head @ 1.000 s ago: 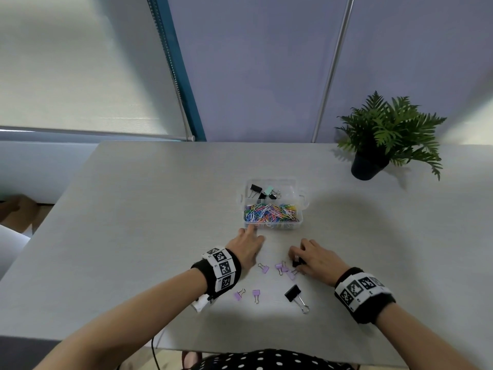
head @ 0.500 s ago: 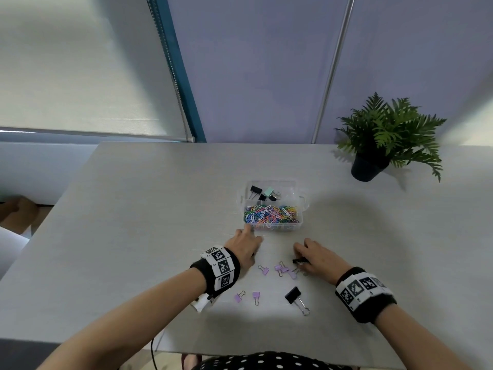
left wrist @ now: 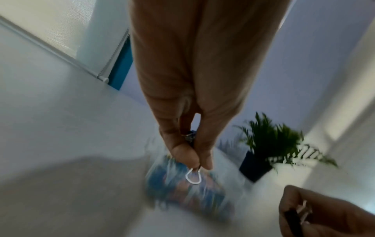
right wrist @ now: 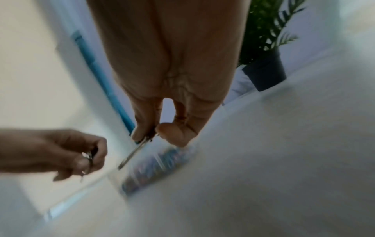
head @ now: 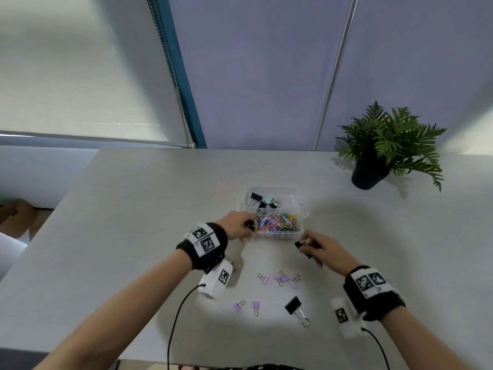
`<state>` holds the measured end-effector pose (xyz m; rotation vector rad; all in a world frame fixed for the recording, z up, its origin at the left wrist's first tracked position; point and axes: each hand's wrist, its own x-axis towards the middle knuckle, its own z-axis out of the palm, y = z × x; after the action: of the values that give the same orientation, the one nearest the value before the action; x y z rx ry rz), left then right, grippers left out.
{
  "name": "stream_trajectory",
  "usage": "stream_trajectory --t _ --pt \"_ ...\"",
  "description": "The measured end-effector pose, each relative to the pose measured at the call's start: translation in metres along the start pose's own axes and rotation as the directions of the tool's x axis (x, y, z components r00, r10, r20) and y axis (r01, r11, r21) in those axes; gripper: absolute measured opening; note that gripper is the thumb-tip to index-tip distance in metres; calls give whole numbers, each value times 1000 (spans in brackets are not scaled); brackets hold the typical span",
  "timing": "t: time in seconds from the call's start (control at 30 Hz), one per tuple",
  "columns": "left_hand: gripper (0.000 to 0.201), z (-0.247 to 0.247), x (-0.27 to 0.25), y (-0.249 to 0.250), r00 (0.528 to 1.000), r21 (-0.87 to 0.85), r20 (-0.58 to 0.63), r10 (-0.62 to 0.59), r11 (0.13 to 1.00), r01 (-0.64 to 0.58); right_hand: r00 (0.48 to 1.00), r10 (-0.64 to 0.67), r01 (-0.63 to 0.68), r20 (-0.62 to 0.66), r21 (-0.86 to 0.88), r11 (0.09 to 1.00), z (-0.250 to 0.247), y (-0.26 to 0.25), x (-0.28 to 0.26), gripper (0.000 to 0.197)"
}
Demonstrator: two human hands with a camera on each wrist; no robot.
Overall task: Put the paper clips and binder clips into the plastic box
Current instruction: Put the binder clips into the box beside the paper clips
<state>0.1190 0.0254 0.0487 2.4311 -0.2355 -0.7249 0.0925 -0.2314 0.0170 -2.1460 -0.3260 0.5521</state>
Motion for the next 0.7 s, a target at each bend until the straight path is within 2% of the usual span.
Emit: stream_trajectory --t 0.07,0.17,0.23,0.3,0.37,0.43,0.47,0.53,0.6,0.7 --pt "18 -22 14 11 994 -18 -107 6 1000 -8 997 -21 29 -72 115 993 -11 -18 19 14" --pt "21 -44 45 21 979 -42 -201 -45 998 37 984 -7 30 -176 130 991 -23 -44 59 9" --pt "24 -49 62 20 975 -47 -202 -92 995 84 970 60 -34 -237 110 993 -25 -52 85 9" --pt "32 -50 72 17 977 -50 -177 -116 993 109 949 169 -128 -265 166 978 -25 -50 109 13" --pt "49 -50 74 14 987 -31 -116 -115 993 113 939 263 -197 -223 279 940 -24 -43 127 16" --pt "64 -48 69 11 994 -29 -94 -64 998 61 945 280 -217 -169 317 923 -24 -38 132 11" --pt "66 -48 63 9 993 -20 -114 -18 1000 16 951 269 -223 -155 261 939 -23 -37 129 5" --pt "61 -45 45 4 983 11 -162 88 996 -88 967 207 -202 -149 51 978 -24 -37 116 14" --pt "48 -39 22 -3 969 16 -177 171 985 -171 981 65 -91 -182 -141 986 -24 -39 93 21" --pt "32 -22 -13 -19 960 28 -181 213 977 -212 960 -183 122 -213 -269 955 -14 -39 45 19"
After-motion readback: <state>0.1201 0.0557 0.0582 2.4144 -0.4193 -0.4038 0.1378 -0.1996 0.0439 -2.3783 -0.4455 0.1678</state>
